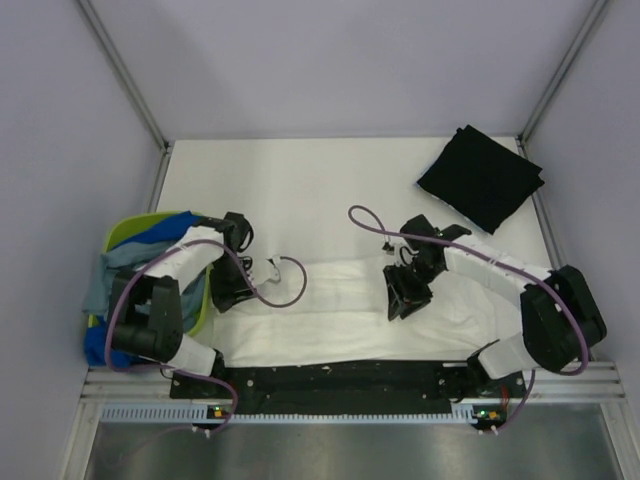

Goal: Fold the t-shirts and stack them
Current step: Fold the other side of the tshirt into a rectangle

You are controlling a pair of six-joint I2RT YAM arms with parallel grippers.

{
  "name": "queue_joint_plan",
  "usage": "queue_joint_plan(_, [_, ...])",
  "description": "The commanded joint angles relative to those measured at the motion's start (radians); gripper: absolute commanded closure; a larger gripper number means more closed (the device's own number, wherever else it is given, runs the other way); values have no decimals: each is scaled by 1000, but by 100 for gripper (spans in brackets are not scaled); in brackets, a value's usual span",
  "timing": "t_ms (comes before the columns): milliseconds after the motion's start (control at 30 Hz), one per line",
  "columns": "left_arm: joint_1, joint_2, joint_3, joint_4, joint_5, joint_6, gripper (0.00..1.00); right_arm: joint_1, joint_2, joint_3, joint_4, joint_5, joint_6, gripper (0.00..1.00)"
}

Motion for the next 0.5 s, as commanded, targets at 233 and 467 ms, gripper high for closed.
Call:
queue_joint_plan(233, [8,-2,292,-19,189,-122,64,-459,-155,134,236,348,27,47])
queue_joint_plan(467, [8,88,227,193,40,-234,60,-573,95,140,424,427,-7,46])
